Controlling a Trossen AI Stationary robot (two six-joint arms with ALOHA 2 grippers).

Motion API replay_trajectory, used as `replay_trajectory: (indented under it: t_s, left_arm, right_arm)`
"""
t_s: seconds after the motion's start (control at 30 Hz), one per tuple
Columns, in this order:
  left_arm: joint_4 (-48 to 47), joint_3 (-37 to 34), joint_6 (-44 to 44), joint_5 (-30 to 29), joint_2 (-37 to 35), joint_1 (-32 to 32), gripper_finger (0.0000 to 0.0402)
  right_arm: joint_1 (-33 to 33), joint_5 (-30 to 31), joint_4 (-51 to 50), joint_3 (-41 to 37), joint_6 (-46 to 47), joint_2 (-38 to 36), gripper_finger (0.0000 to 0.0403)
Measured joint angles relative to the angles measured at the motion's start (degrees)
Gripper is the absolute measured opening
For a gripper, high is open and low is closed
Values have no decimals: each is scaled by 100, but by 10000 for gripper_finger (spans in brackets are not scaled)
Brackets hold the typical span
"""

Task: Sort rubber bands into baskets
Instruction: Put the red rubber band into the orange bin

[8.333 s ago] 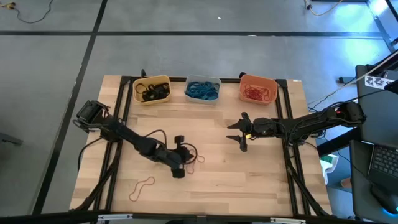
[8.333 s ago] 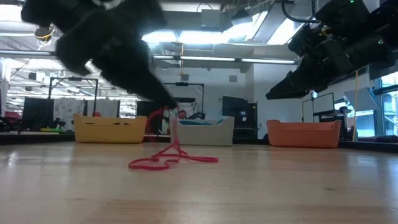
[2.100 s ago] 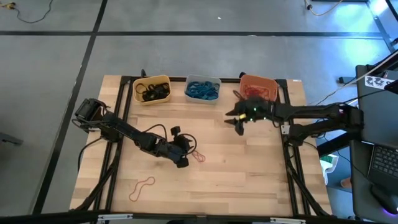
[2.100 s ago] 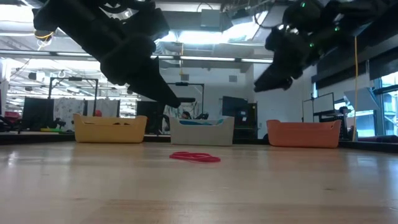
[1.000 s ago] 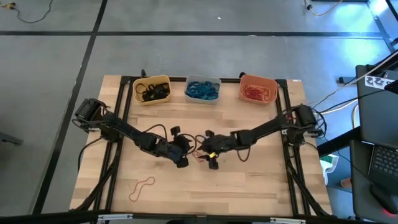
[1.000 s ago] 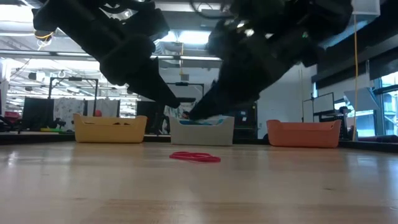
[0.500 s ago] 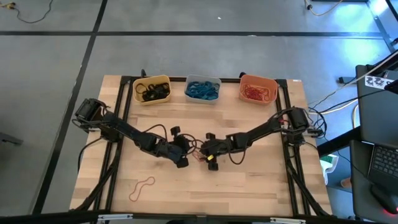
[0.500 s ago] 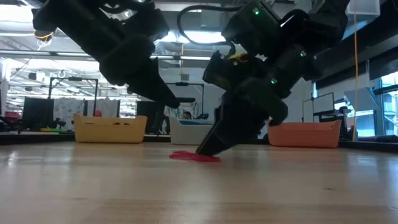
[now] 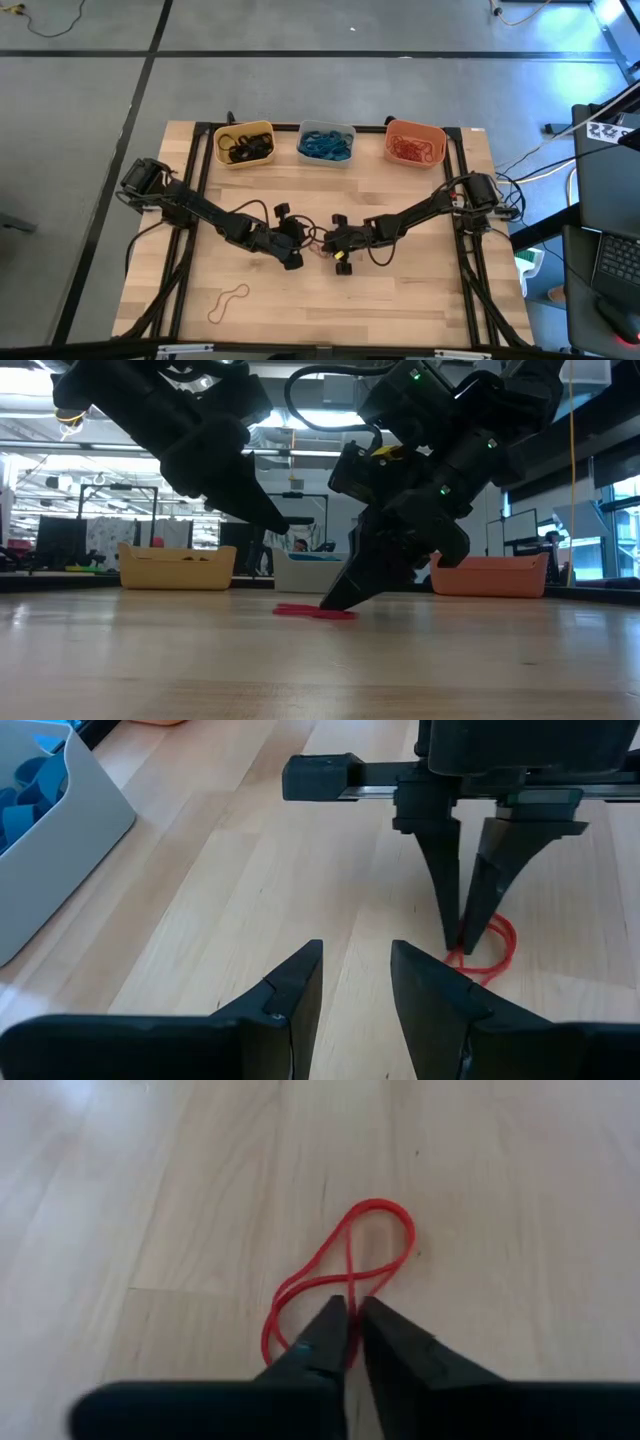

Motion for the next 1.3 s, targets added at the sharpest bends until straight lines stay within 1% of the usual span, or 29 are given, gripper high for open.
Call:
replay_trajectory:
  t_s: [0.07,0.1,0.23,0.37,0.6,1.07,1.17,1.3]
  left_arm:
    - [2,0,-1,2,0,0,117]
    - [0,0,-1,0,0,0,117]
    - [1,0,-1,1,0,0,117]
    - [0,0,-1,0,0,0,117]
    - [0,0,-36,2,0,0,117]
    - [0,0,-45,2,0,0,117]
    - [0,0,-45,2,0,0,117]
    - [0,0,-43,2,0,0,117]
  right_arm:
    - [-2,15,-37,2,-4,-6,11]
    - [-2,25,-47,2,-17,-9,7]
    - [0,98,-39,2,-103,-11,9]
    - [-2,203,-169,-6,-125,-106,3]
    - [-2,380,-1170,-13,-125,-852,2]
    - [-6,1785,-3117,-11,-274,-2392,1]
    - [-9,2011,-3503,-11,-273,-2694,1]
    - [-9,2540,-4121,-11,-274,-3160,1]
